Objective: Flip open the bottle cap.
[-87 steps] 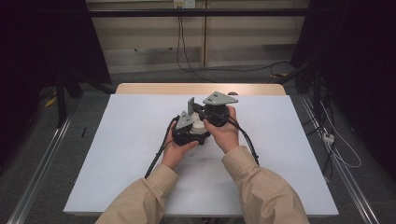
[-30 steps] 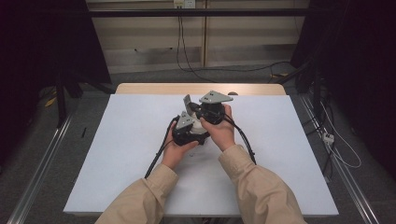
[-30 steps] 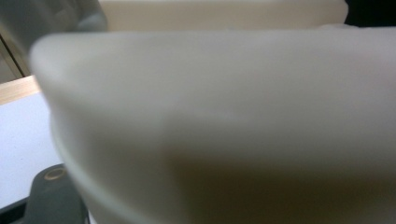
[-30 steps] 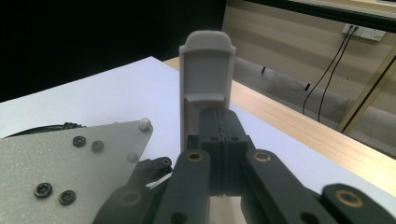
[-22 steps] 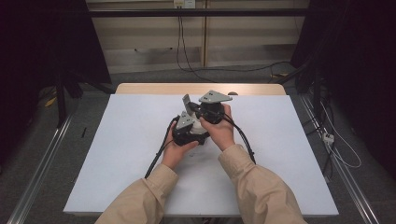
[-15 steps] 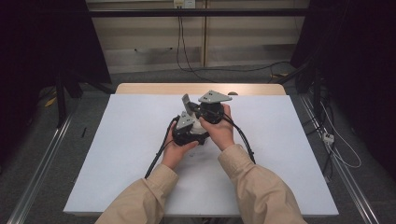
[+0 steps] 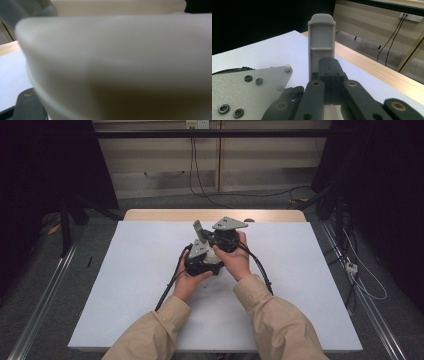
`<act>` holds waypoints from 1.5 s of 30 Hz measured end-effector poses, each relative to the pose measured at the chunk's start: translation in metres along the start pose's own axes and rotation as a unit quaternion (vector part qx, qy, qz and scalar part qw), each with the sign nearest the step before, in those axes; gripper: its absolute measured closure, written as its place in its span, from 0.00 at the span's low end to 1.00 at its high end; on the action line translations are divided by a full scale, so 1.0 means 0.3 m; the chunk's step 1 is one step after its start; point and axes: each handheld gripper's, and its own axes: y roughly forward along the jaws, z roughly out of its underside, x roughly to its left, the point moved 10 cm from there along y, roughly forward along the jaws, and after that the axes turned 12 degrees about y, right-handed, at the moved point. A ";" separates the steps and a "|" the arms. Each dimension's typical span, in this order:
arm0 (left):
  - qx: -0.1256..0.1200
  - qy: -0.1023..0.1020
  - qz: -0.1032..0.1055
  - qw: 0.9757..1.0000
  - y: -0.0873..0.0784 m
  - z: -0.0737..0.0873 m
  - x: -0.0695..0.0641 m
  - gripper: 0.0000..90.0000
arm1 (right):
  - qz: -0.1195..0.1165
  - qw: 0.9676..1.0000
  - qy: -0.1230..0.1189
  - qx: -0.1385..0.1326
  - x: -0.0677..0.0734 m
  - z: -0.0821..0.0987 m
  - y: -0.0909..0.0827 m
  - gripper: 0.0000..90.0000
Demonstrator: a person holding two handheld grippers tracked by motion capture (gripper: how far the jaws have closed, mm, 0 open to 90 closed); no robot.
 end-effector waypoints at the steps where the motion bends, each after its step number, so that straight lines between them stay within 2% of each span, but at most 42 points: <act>1: 0.000 0.000 0.000 1.000 0.000 0.000 0.000 0.21 | 0.000 1.000 0.000 0.000 0.000 0.000 0.000 1.00; 26: -0.001 -0.003 0.003 1.000 0.001 0.000 -0.001 0.21 | -0.008 1.000 0.007 0.000 -0.001 0.009 0.014 1.00; 27: 0.000 -0.004 -0.004 1.000 0.001 0.000 0.001 0.21 | -0.009 1.000 0.009 0.000 -0.002 0.009 0.015 1.00; 45: 0.000 -0.004 -0.004 1.000 0.001 0.000 0.001 0.21 | -0.014 1.000 0.014 -0.001 -0.002 0.016 0.023 1.00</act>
